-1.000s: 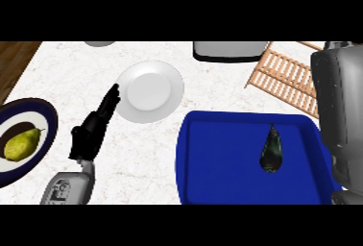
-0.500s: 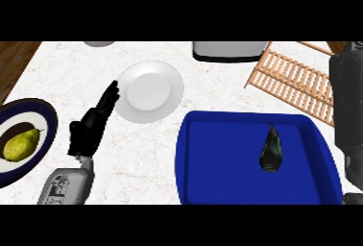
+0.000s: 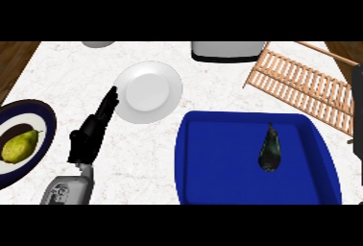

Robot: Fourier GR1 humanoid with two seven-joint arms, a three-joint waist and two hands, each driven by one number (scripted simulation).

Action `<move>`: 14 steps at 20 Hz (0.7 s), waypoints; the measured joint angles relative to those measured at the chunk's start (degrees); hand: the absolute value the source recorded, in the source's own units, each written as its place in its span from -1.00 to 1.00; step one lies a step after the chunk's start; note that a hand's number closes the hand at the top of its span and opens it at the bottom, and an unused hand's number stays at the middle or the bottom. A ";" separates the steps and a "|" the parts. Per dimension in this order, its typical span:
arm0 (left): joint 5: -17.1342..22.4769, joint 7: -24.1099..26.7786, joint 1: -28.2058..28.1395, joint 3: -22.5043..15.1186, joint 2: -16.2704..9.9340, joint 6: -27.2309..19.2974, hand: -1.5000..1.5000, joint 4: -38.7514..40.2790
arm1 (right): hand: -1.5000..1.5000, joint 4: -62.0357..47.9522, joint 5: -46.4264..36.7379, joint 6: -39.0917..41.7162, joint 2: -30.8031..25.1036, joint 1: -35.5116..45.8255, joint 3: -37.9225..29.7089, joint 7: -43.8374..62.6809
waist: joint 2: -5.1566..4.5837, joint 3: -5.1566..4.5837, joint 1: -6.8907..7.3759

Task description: Pick the squash from the tray and place it in the tiered shelf

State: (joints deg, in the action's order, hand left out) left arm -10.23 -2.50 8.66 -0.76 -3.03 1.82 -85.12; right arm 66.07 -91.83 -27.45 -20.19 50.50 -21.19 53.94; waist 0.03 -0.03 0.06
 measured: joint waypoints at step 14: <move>0.07 0.51 1.21 0.50 0.06 -0.09 0.00 1.52 | -1.00 13.58 5.90 -0.27 3.27 -4.21 -0.77 2.59 | 0.06 0.01 -0.07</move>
State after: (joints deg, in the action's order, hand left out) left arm -10.15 -1.99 9.87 -0.25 -2.97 1.73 -83.61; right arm 79.64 -85.93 -27.72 -16.92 46.29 -21.96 56.53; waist 0.08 -0.01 -0.01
